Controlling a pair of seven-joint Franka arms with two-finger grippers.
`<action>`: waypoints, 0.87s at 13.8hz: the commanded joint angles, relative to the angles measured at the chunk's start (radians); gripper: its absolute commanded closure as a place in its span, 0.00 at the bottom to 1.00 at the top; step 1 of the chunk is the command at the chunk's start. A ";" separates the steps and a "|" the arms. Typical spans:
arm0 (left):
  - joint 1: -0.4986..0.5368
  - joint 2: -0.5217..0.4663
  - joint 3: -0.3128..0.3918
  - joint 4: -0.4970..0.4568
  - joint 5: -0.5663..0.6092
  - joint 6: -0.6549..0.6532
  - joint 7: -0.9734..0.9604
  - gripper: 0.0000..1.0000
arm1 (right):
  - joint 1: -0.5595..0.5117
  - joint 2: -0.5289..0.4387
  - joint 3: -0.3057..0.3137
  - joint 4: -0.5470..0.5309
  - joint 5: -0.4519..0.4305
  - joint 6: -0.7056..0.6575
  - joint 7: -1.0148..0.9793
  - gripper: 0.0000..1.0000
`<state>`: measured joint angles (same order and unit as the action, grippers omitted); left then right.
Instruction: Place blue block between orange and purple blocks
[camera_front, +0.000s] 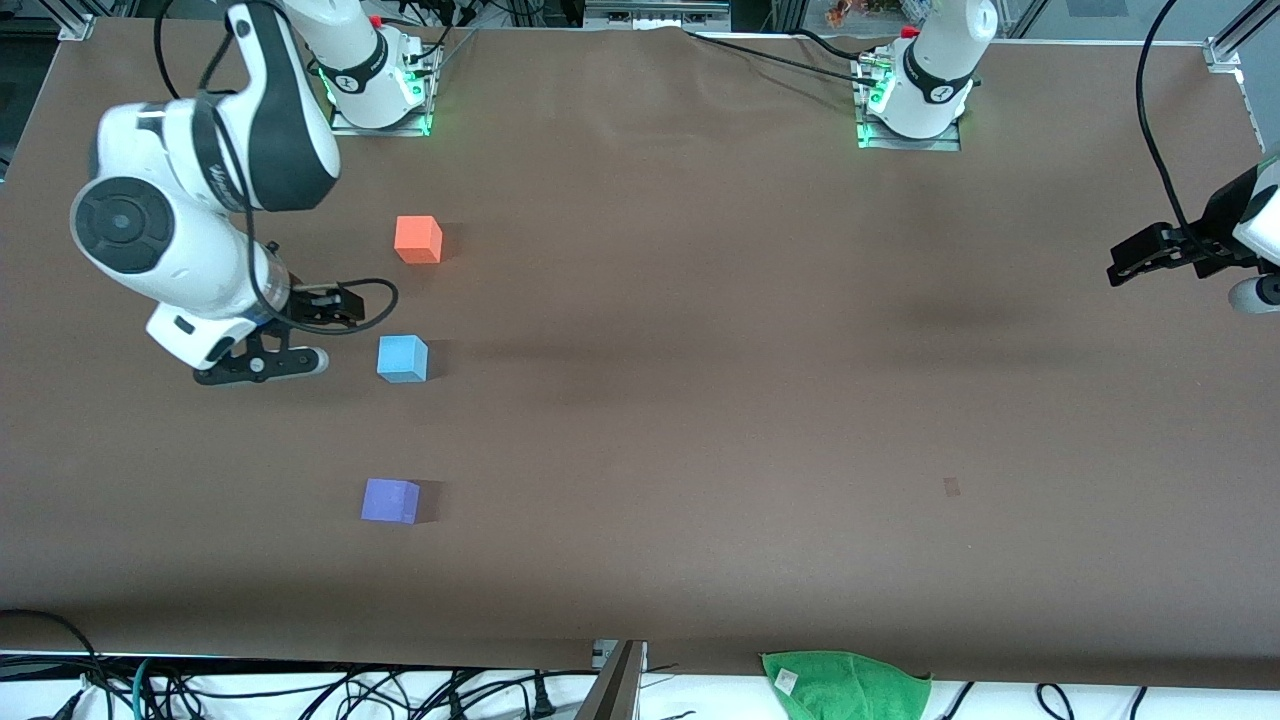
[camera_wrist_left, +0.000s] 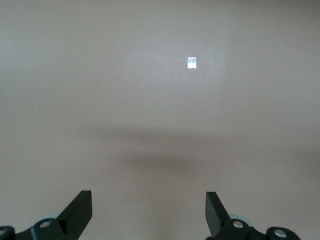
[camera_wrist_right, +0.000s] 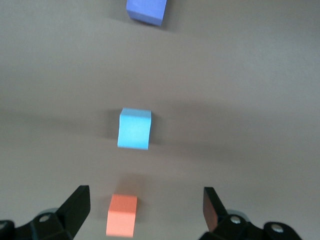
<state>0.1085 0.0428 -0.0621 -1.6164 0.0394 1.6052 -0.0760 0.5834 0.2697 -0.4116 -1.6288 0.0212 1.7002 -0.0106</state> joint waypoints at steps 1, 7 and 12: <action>0.000 0.006 -0.005 0.020 0.023 -0.008 -0.007 0.00 | 0.003 0.016 -0.039 0.114 0.016 -0.137 -0.055 0.00; -0.001 0.006 -0.005 0.020 0.022 -0.008 -0.007 0.00 | -0.029 -0.006 -0.032 0.297 0.013 -0.373 -0.045 0.00; 0.000 0.006 -0.005 0.020 0.022 -0.008 -0.007 0.00 | -0.213 -0.079 0.173 0.274 0.002 -0.384 -0.046 0.00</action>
<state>0.1085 0.0428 -0.0621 -1.6164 0.0394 1.6052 -0.0760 0.4856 0.2239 -0.3771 -1.3432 0.0211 1.3324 -0.0505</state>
